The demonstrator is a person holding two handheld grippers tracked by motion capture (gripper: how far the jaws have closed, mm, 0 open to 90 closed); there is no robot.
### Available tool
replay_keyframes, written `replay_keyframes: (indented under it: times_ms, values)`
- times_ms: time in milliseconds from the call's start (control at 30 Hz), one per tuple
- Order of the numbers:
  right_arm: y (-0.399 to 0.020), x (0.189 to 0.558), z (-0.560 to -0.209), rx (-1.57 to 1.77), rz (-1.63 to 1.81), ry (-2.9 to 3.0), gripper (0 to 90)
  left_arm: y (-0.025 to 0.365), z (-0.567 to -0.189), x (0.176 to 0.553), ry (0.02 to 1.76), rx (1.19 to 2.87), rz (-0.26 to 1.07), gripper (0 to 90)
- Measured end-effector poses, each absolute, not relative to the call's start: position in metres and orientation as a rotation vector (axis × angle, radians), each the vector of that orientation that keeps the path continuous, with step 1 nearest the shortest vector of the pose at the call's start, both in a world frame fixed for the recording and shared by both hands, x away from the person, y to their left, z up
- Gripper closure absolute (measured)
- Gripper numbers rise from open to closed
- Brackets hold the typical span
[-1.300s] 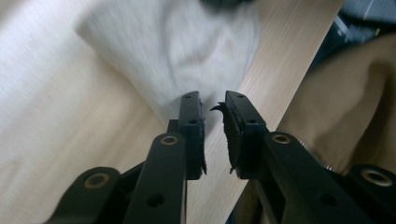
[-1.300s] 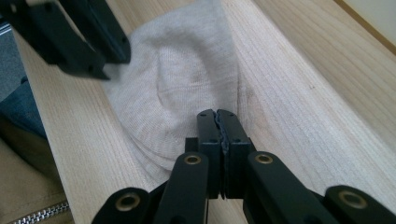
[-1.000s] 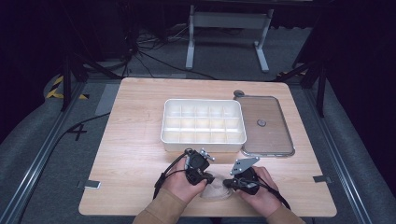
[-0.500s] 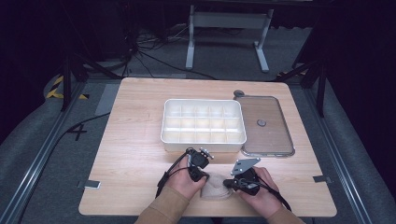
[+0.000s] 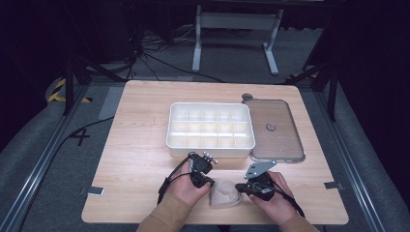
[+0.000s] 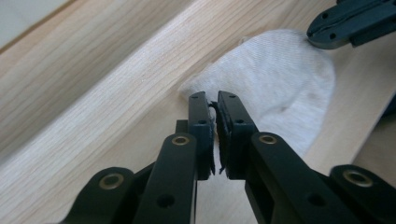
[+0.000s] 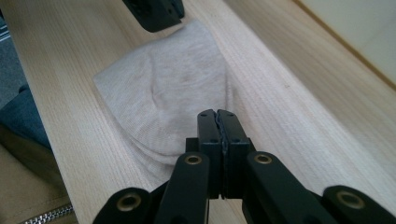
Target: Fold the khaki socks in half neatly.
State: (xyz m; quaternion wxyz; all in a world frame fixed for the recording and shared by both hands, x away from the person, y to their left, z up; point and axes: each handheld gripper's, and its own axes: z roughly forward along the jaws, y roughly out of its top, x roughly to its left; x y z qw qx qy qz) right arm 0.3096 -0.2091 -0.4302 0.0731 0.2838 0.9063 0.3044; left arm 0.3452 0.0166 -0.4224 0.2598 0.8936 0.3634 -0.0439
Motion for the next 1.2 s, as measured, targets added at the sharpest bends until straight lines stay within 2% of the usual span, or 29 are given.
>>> replay_keyframes:
  times_ms: [567, 1200]
  values:
    - [-0.203, 0.302, -0.415, 0.844, 1.047, 2.705, 90.0, 0.036, -0.404, 0.338, 0.995, 2.396, -0.151, 81.3]
    - [-0.193, 0.301, -0.433, 0.924, 1.148, 2.689, 90.0, 0.028, -0.414, 0.337, 0.980, 2.452, -0.234, 78.7]
